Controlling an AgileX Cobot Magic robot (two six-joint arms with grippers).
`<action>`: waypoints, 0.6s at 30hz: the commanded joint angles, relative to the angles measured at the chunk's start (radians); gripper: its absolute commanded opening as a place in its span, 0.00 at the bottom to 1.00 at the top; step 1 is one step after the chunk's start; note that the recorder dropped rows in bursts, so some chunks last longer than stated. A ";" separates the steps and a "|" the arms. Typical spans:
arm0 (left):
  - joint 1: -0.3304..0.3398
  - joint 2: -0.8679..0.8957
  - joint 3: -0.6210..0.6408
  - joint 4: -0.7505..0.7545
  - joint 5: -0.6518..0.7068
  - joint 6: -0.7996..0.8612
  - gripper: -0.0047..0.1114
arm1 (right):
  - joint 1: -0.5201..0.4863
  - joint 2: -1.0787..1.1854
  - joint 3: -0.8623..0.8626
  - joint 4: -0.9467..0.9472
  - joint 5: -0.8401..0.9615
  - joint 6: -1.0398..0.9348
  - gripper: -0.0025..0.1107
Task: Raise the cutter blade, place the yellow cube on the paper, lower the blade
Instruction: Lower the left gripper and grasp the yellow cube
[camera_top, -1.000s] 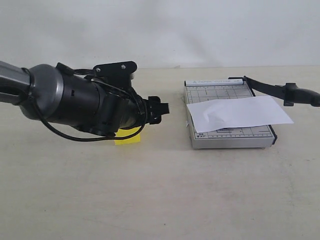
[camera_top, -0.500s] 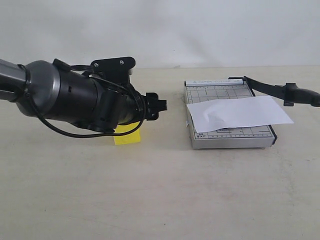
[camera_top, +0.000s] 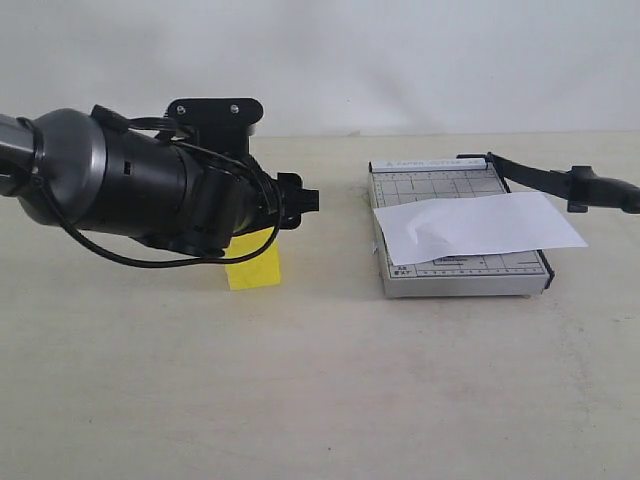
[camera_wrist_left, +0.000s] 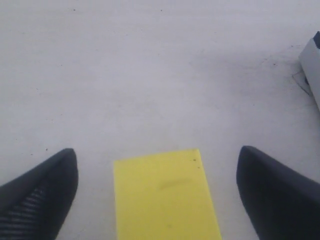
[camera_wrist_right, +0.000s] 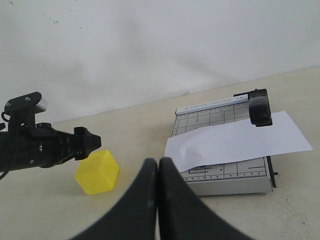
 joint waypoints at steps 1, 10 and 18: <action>0.000 0.016 -0.006 -0.001 -0.019 0.011 0.74 | 0.002 -0.004 0.003 -0.004 -0.006 -0.004 0.02; 0.000 0.049 -0.006 -0.001 -0.017 0.011 0.74 | 0.002 -0.004 0.003 -0.004 -0.006 -0.004 0.02; 0.000 0.085 -0.006 -0.001 -0.008 0.003 0.74 | 0.002 -0.004 0.003 -0.004 -0.006 -0.004 0.02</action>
